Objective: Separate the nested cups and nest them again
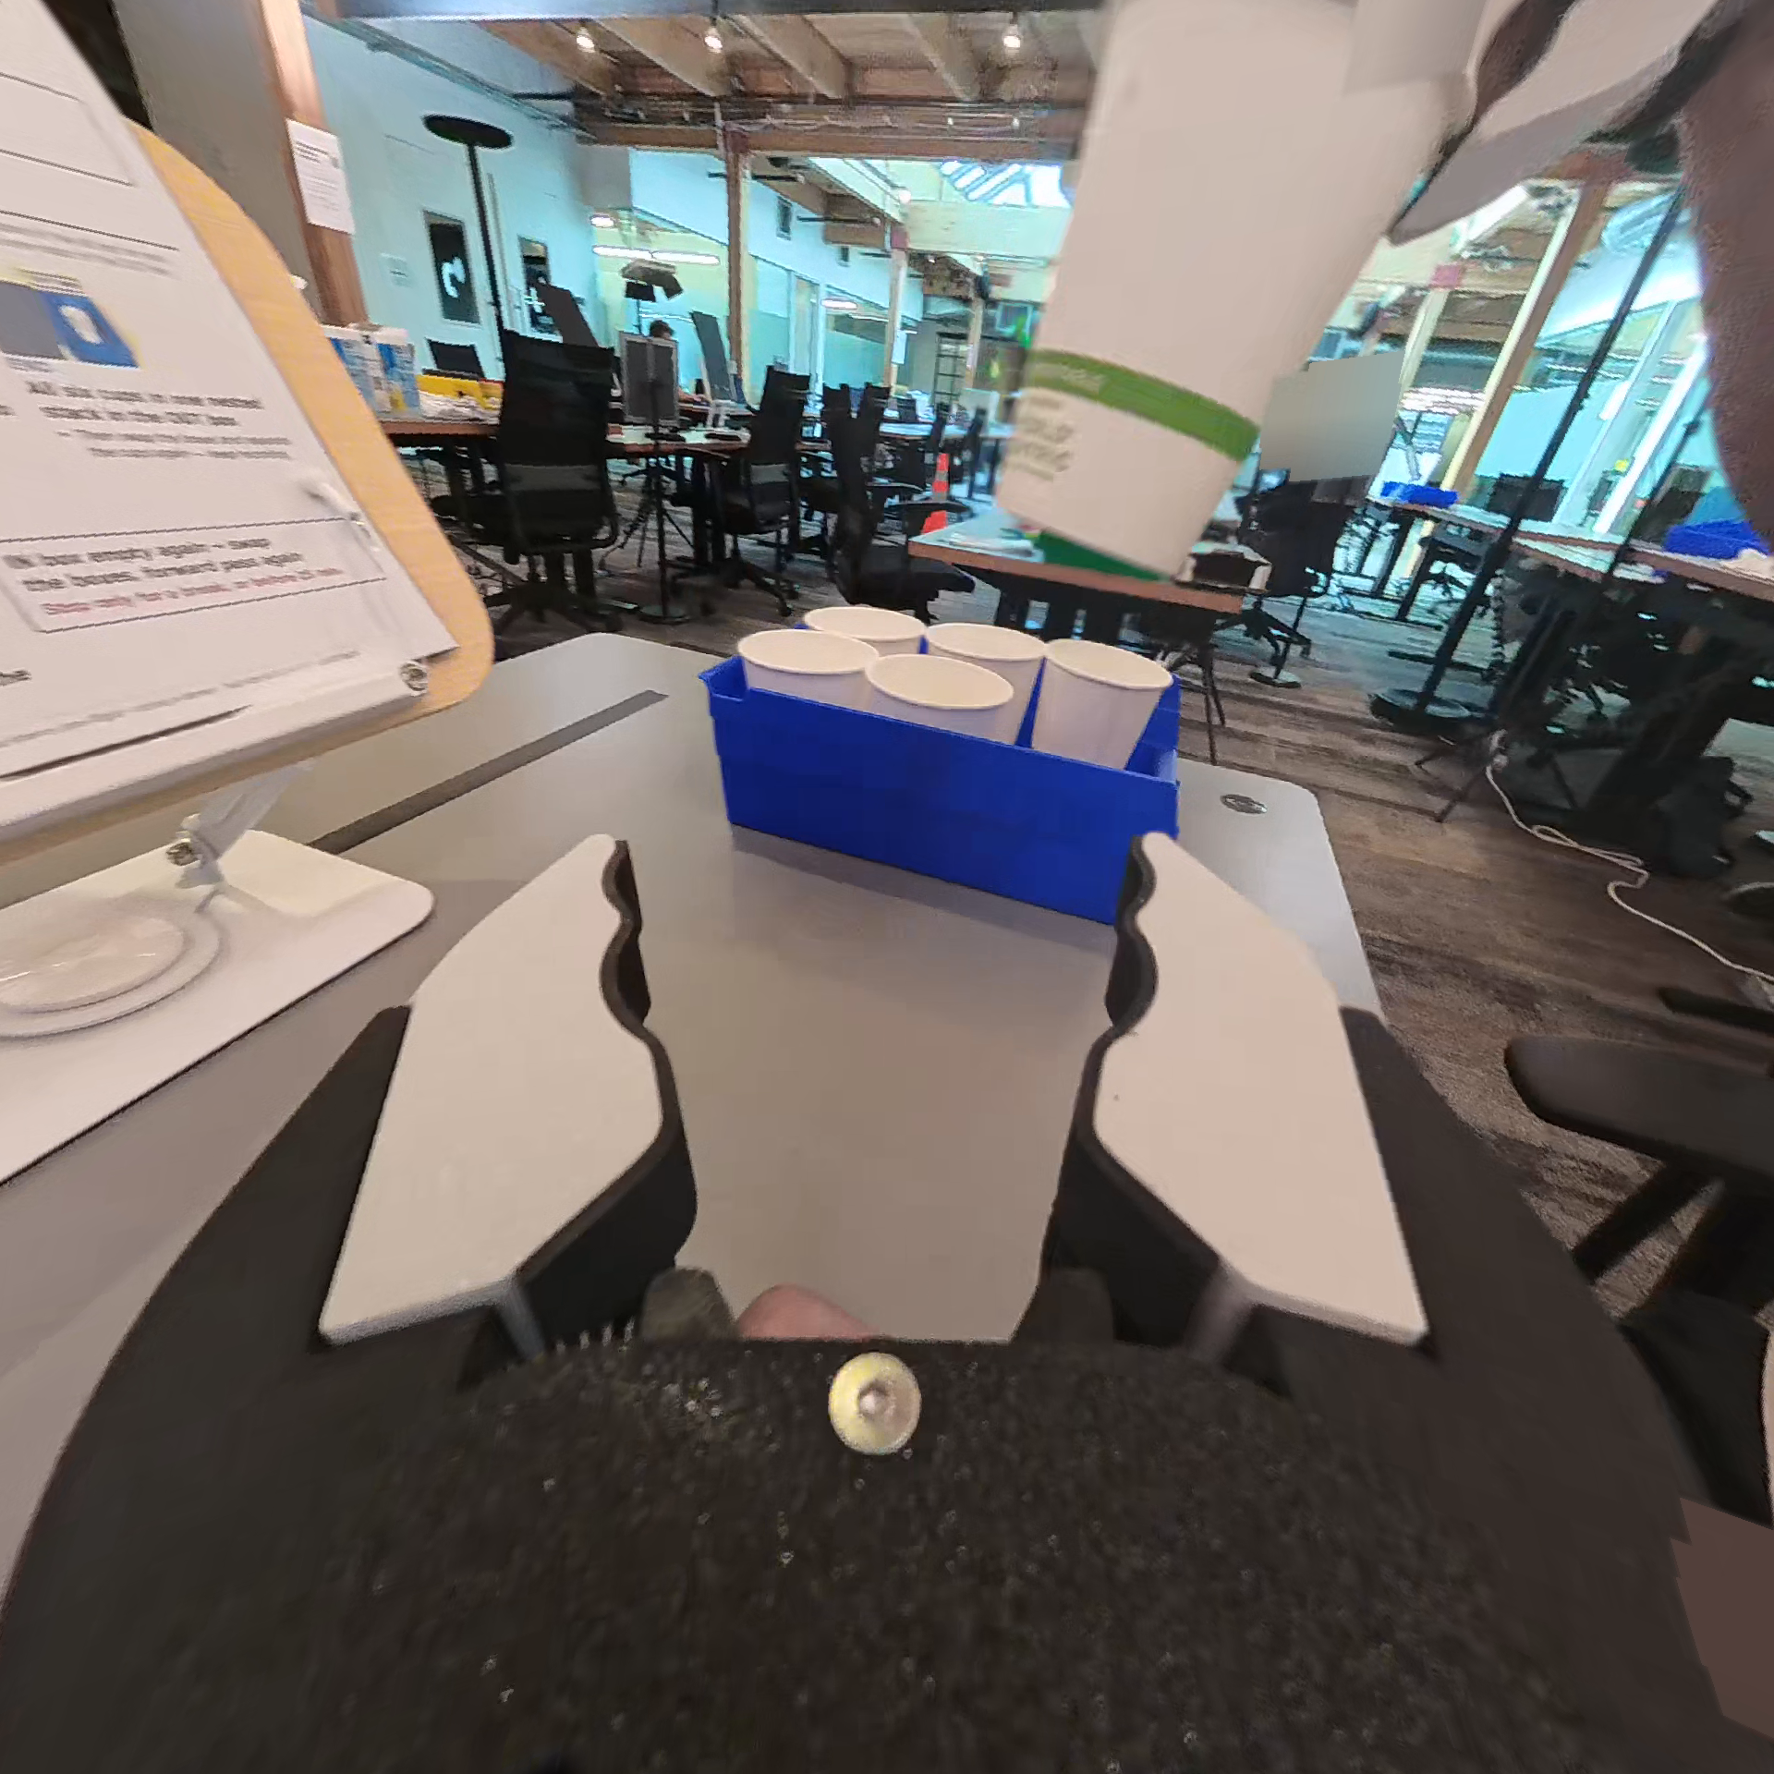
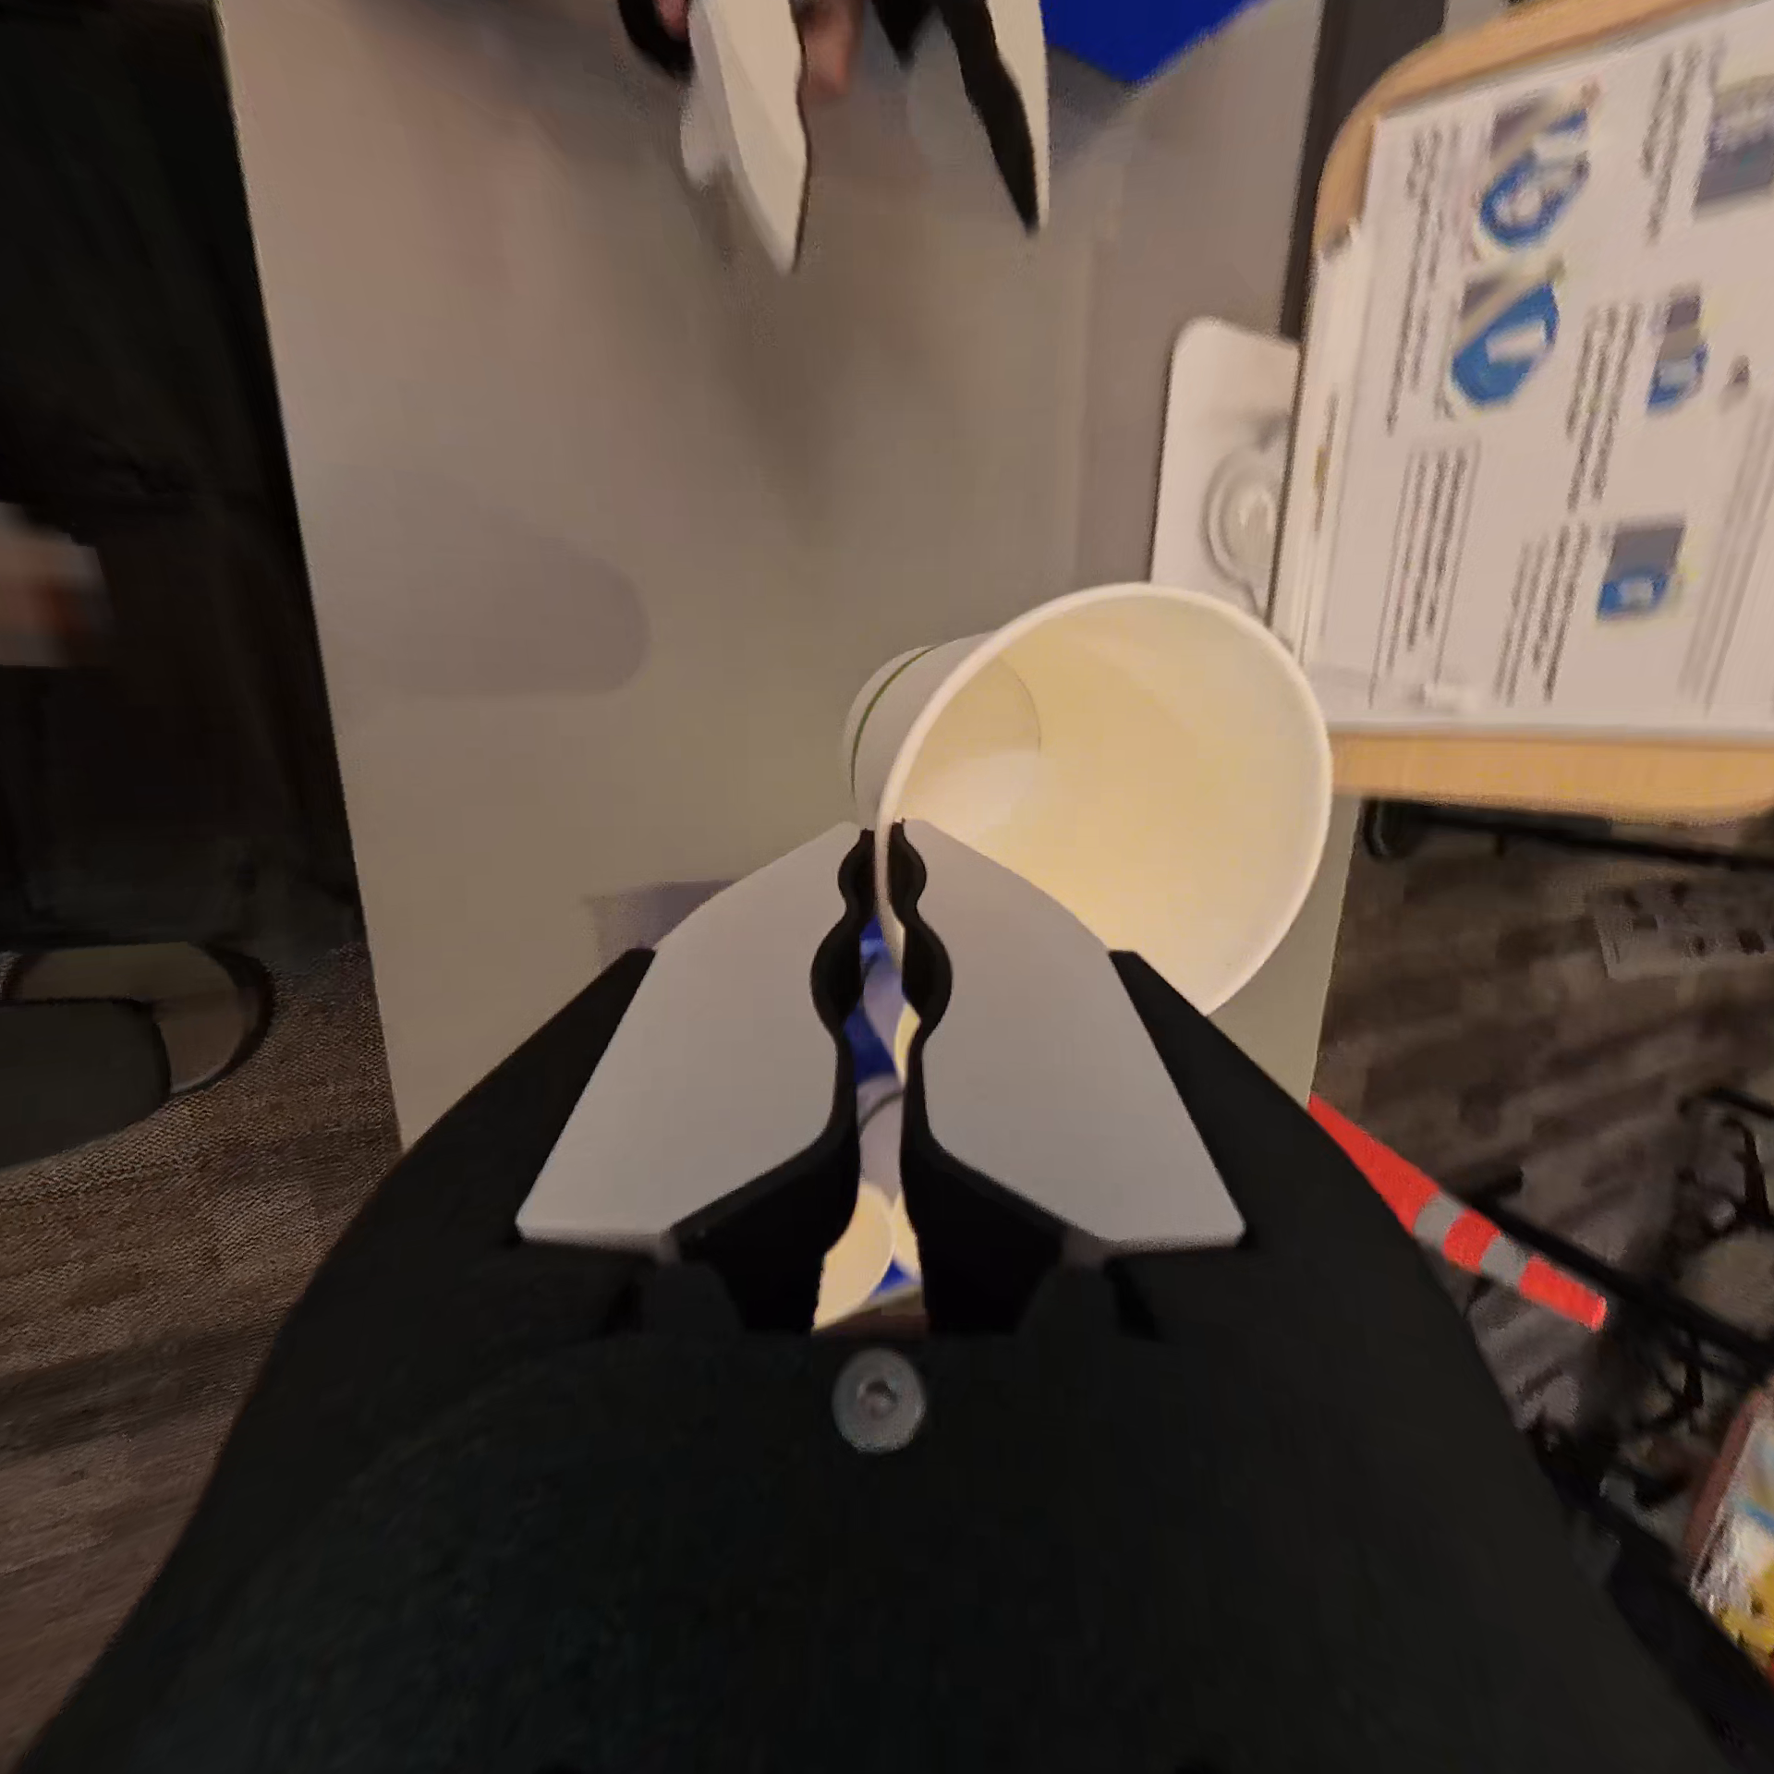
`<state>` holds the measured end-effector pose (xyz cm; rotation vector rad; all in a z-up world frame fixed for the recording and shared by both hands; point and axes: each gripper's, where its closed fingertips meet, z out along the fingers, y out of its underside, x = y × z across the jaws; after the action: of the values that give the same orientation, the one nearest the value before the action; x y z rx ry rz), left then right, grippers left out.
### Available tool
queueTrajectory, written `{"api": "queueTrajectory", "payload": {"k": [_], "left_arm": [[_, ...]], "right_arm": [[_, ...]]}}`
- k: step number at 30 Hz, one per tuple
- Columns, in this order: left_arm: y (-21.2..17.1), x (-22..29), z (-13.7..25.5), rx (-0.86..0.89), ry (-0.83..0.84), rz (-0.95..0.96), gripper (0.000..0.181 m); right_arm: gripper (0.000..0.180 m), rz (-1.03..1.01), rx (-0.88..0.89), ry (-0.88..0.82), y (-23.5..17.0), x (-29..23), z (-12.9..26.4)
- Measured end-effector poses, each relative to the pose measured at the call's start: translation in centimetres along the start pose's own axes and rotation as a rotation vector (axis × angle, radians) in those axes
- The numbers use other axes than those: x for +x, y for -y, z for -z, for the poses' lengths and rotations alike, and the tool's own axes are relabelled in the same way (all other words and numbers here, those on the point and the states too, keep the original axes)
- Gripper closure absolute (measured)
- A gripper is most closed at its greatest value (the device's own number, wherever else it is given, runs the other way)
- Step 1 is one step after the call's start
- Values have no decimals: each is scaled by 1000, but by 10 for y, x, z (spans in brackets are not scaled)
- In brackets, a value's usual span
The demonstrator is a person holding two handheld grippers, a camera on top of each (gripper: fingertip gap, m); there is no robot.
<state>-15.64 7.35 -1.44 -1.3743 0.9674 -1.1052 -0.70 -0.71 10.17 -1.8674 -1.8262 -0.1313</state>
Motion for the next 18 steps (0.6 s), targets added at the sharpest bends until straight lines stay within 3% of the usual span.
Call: {"api": "queueTrajectory", "payload": {"k": [4,9,18], "left_arm": [[3,-3,0,15,11,10,91],[-5,0,-8,-24,10,0,92],[-24,0,-20,-114,37,-32,92]], "right_arm": [[177,-115,-80,-55,-78,-10,12],[177,-249,-141,-20,-154,-27,-25],[177,-318,-175,118,-194,-59,-97]]}}
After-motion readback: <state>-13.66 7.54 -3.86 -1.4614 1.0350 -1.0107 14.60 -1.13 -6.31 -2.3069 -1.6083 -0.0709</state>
